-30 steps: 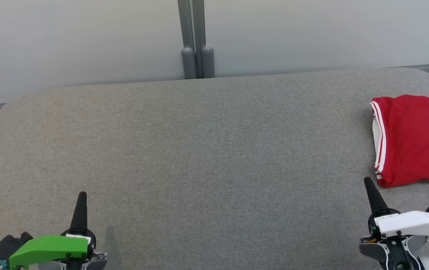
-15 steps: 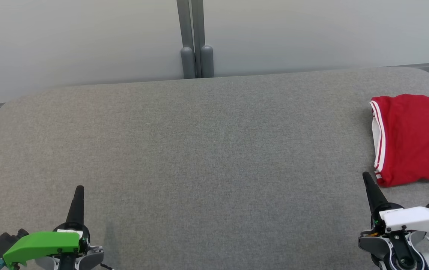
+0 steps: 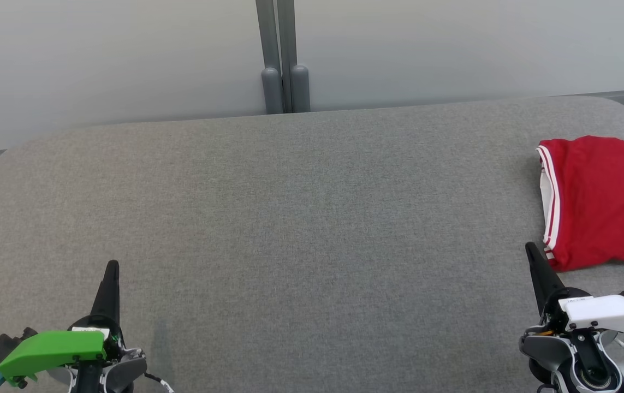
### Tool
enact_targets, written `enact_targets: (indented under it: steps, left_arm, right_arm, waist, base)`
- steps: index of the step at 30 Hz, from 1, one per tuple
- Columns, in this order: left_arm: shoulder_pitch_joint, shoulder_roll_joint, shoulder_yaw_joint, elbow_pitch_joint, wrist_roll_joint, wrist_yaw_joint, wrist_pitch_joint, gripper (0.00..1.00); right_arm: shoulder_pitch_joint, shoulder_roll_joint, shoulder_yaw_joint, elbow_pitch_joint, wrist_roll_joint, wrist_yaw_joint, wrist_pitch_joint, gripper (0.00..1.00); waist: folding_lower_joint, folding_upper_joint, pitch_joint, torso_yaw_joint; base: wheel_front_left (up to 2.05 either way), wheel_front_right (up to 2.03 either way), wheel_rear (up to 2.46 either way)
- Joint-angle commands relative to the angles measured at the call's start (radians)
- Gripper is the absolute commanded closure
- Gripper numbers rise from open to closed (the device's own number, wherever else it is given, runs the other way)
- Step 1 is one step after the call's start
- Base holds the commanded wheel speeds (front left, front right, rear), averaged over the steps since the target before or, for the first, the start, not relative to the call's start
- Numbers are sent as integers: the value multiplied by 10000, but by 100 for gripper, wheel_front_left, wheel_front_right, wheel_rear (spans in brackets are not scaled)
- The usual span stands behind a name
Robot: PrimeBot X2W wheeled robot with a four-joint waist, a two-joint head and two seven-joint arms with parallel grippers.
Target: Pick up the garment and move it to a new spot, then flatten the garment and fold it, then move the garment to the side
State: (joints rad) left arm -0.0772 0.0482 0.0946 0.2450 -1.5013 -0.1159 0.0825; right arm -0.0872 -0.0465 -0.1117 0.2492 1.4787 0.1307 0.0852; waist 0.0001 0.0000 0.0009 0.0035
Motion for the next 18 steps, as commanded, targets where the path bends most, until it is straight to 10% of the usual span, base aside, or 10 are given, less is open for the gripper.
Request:
enact_targets:
  steps: [1,18]
  left_arm:
    - [-226,75,63,-12,-251,-87,54,100]
    - [-396,76,203,8,-1139,-187,326,100]
  right_arm:
    - [-141,-54,-20,-69,249,1,57,100]
    - [-255,-59,-36,-63,1369,0,326,100]
  waist:
    - [-1,0,2,-3]
    - [-1,0,22,-35]
  base:
    - [0,0,0]
    - [0,0,0]
